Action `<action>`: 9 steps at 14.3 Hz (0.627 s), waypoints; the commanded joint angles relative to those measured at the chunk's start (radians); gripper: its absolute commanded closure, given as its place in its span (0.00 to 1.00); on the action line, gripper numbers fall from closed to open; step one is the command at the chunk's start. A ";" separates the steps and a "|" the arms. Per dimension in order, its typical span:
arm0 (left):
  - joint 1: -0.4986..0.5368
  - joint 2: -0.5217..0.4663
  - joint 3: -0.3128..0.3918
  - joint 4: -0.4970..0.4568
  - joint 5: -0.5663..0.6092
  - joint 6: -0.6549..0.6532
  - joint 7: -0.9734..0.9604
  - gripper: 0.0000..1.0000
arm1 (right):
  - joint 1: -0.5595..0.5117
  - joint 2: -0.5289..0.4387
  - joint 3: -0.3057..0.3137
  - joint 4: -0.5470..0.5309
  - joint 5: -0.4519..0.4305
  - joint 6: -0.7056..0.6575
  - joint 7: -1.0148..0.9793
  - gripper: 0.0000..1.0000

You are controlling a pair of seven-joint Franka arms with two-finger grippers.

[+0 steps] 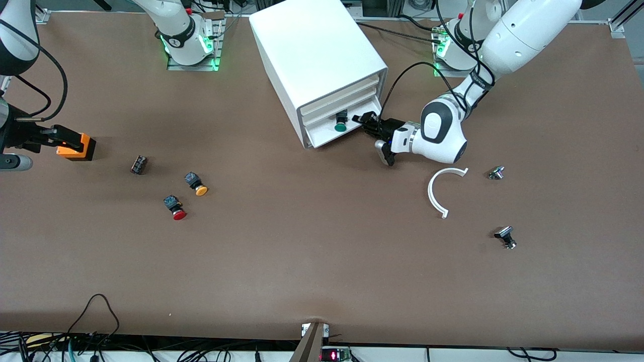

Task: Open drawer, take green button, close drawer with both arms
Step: 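Pull the drawer open with the left gripper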

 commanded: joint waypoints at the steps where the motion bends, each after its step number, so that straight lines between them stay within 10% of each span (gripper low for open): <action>1: 0.005 -0.007 0.025 0.017 -0.004 0.034 -0.040 0.97 | -0.005 0.000 0.003 0.007 0.000 -0.007 -0.026 0.00; 9: 0.012 -0.003 0.073 0.053 0.001 0.034 -0.060 1.00 | -0.005 0.002 0.002 0.007 0.000 -0.004 -0.039 0.00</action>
